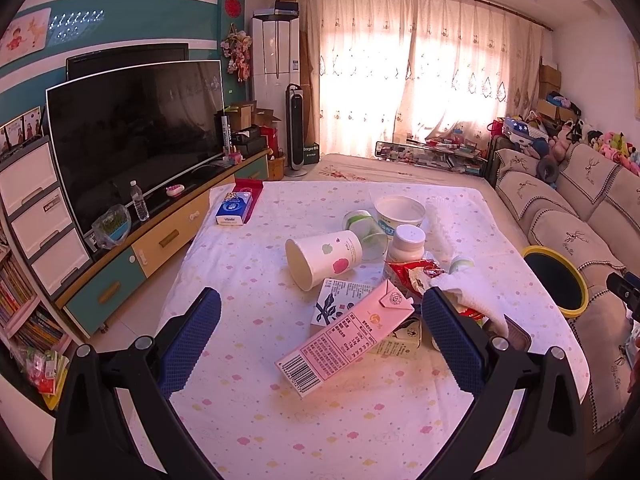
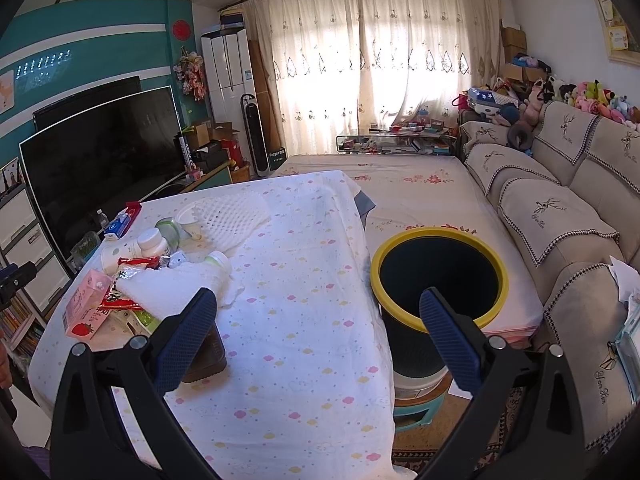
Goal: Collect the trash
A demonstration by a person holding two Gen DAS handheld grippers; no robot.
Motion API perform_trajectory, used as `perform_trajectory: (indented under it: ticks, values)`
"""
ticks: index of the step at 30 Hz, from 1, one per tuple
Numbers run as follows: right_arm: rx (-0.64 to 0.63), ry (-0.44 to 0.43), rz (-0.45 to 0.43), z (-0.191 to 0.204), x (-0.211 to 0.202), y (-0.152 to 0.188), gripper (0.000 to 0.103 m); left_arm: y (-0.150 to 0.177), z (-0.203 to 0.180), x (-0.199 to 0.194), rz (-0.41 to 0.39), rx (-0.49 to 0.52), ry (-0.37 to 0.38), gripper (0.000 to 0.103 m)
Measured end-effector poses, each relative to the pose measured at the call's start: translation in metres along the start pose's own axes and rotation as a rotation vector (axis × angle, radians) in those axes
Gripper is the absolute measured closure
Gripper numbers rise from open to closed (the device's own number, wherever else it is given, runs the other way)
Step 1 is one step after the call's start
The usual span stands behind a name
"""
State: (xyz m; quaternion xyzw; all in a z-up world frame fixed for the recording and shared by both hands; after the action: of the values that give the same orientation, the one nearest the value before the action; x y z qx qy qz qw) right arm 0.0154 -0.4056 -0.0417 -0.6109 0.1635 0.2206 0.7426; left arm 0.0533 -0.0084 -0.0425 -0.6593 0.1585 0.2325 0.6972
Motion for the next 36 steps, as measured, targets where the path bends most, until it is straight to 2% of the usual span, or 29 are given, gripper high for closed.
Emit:
perform_trajectory:
  ticks: [29,32,36]
  values:
    - [0.005,0.006,0.017,0.000,0.013,0.005,0.006,0.000,-0.001,0.007,0.008,0.001,0.010,0.004]
    - [-0.023,-0.014,0.015,0.007,0.021,0.001,0.006,-0.008,0.005,0.017,0.005,-0.006,0.005,0.004]
    - [-0.022,-0.088,0.007,0.016,0.041,-0.014,0.006,-0.027,0.014,0.036,-0.016,-0.016,-0.033,0.004]
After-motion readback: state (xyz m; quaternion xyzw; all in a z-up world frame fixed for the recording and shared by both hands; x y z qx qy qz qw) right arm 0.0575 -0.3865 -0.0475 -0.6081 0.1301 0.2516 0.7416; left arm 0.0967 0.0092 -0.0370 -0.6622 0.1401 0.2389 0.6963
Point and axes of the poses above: each gripper's, at about its wrist camera, not at the fingertips, and x roughly the way its jaws point, z to its left, y to its underside, the point moved 4 cm from there along x, roughly the way its jaws point, and after that the axes turned 8 degrees about -y, right-handed, at the moved point
